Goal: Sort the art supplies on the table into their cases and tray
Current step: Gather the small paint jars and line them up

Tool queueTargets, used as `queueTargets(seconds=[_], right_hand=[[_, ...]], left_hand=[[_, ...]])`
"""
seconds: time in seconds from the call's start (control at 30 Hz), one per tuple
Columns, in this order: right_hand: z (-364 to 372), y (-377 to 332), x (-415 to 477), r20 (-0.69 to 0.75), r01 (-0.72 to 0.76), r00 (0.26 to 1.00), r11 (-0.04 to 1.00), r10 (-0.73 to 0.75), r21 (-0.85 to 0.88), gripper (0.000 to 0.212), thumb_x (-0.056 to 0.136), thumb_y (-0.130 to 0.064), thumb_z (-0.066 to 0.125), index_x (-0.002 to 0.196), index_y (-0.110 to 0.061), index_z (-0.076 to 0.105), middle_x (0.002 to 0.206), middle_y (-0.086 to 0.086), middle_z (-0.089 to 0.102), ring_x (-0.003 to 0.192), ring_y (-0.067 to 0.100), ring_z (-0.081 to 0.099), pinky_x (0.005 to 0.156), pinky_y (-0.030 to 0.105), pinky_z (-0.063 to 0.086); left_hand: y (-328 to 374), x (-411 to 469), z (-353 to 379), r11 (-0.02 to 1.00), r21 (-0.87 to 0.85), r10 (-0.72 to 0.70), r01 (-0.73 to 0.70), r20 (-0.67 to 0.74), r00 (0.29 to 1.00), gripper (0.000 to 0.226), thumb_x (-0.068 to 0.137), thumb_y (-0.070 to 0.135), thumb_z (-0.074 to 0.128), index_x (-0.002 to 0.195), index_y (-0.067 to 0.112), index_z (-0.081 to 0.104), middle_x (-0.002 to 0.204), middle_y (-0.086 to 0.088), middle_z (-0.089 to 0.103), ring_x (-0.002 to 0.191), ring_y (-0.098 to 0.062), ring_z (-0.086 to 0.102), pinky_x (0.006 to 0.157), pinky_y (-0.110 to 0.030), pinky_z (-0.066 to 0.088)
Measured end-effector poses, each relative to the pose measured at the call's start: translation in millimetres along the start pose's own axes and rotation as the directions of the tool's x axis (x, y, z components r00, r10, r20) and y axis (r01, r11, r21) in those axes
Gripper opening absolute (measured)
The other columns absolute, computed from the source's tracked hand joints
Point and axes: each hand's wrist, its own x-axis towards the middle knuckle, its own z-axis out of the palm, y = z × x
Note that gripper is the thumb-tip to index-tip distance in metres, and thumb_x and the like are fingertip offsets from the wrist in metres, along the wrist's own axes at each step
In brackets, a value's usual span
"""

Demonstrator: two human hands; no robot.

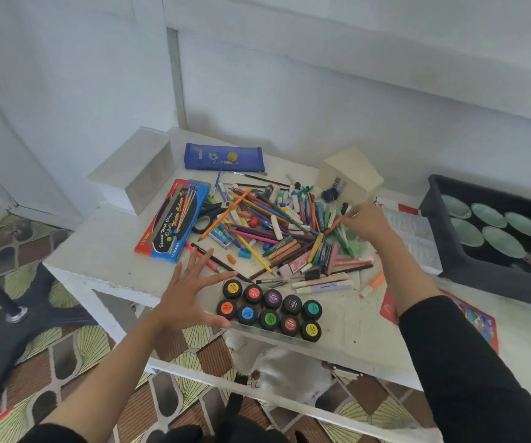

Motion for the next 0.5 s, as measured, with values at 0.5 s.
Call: queueTargets(seconds=[0.5], right_hand=[[25.9, 19.1, 102.7, 0.206, 0.2, 0.972, 0.861, -0.114, -0.468, 0.035, 0.089, 0.003, 0.046, 0.123, 0.002, 0.053, 0.119, 0.021, 0.058, 0.107, 0.033, 0.056, 0.086, 0.036, 0.045]], left_hand=[[2.7, 2.1, -1.6, 0.995, -0.089, -0.041, 0.04, -0.006, 0.999, 0.082, 0.041, 0.088, 0.063, 0.118, 0.075, 0.037, 0.155, 0.022, -0.014, 0.138, -0.005, -0.032, 0.11, -0.037, -0.022]])
